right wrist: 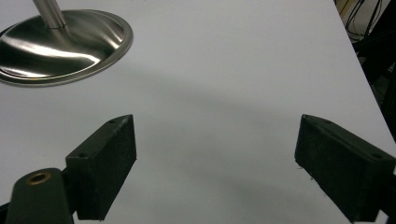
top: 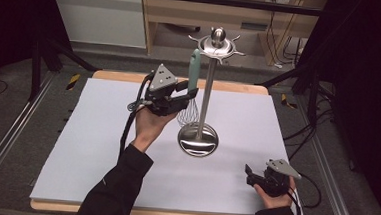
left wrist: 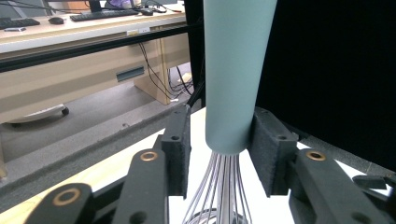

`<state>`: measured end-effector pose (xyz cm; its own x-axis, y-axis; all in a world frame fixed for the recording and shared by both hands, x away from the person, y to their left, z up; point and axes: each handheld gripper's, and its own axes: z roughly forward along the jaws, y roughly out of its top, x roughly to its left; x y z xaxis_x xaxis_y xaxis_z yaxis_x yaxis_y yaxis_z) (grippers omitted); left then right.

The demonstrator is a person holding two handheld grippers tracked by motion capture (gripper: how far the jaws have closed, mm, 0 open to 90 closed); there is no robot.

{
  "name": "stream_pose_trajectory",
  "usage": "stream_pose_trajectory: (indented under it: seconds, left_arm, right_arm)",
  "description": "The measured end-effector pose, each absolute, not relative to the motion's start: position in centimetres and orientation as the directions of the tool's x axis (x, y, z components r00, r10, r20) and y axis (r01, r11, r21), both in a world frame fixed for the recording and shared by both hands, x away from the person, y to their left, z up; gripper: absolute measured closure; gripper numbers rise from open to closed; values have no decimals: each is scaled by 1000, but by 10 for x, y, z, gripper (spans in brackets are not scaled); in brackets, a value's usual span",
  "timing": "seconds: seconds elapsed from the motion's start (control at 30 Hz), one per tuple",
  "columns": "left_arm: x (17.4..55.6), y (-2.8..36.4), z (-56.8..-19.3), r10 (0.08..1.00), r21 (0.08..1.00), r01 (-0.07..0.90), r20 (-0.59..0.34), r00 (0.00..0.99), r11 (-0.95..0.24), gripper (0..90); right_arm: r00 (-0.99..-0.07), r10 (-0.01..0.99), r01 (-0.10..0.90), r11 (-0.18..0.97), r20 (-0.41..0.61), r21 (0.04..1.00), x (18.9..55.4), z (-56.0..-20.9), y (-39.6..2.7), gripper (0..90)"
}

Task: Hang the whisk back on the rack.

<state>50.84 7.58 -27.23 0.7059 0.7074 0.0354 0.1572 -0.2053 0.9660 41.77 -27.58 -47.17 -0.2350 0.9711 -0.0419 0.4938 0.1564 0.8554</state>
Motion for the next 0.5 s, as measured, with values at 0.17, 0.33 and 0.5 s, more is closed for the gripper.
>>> stream_pose_trajectory:
  seconds: [0.17,0.33,0.5]
  left_arm:
    - [503,82,-273,704,964,161,37,709,-213,538]
    - [491,90,-278,703,964,158,38,710,-212,466]
    - [479,100,-287,708,961,155,54,704,-228,428]
  right_arm:
    - [-232,972,495,156,-43,855,417,-472,-276,131]
    - [-227,973,497,148,-37,855,417,-472,-279,131]
    - [-223,974,497,144,-34,856,416,-472,-280,131]
